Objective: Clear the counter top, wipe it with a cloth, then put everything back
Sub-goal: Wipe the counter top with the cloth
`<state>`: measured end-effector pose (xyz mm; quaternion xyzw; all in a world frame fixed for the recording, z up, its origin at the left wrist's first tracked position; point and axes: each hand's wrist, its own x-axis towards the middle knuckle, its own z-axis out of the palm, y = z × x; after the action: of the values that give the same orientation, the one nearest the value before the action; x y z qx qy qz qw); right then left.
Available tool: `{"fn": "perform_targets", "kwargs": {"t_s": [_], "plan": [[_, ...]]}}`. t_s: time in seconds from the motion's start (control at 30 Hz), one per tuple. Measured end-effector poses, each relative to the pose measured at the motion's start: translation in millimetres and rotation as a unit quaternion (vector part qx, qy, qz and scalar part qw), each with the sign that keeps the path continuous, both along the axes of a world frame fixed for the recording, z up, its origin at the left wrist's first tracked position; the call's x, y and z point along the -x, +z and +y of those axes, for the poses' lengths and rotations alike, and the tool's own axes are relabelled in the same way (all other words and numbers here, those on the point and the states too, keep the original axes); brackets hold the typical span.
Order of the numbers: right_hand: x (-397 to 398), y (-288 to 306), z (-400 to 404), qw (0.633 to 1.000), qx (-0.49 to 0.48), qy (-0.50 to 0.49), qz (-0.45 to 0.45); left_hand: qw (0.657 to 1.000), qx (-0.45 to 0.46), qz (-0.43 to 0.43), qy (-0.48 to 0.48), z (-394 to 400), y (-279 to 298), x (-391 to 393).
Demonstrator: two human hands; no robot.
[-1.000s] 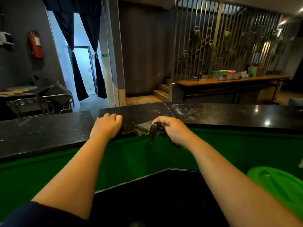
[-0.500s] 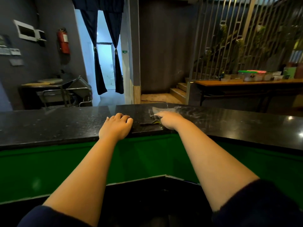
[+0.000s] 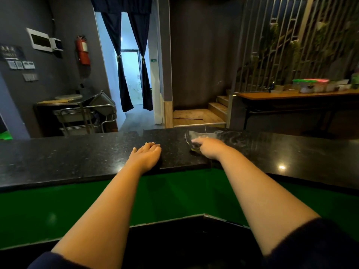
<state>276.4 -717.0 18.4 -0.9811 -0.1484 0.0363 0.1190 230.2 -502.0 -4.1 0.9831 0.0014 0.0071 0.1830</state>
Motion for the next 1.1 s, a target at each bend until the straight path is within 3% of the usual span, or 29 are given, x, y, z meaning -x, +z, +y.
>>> {"fn": "perform_targets", "kwargs": {"t_s": [0.13,0.2,0.47,0.57,0.73,0.8,0.87,1.03,1.1], "plan": [[3.7,-11.7,47.7,0.992,0.005,0.127,0.023,1.000,-0.022,-0.002,-0.009,2.4,1.9,-8.6],[-0.8,-16.4,51.2,0.990,0.004,0.142,0.017,1.000,-0.017,-0.014,-0.004,4.5,3.2,-17.1],[-92.2,-11.7,12.6,0.995,0.062,-0.076,0.028,0.997,-0.082,-0.004,0.003,16.7,-11.2,-61.3],[-117.3,-12.4,35.9,0.991,0.083,-0.104,0.030,0.996,-0.084,-0.012,0.001,16.7,-13.5,-64.7],[-111.4,-12.7,106.3,0.995,0.034,0.095,0.002,0.995,-0.094,-0.013,-0.003,14.0,-12.4,-62.1],[-111.9,-10.7,107.1,0.993,0.003,0.121,0.016,0.995,-0.099,-0.009,-0.005,13.5,-10.6,-59.6],[-117.6,-8.2,95.2,0.996,-0.007,0.091,0.022,0.995,-0.099,-0.007,-0.007,14.8,-9.2,-58.3],[-160.5,-14.7,39.3,0.993,-0.005,-0.115,0.019,0.996,-0.089,-0.004,-0.014,16.0,-8.5,-56.8],[-173.9,-20.0,33.7,0.988,0.015,-0.154,0.022,0.996,-0.091,-0.005,-0.015,14.9,-9.2,-57.8]]}}
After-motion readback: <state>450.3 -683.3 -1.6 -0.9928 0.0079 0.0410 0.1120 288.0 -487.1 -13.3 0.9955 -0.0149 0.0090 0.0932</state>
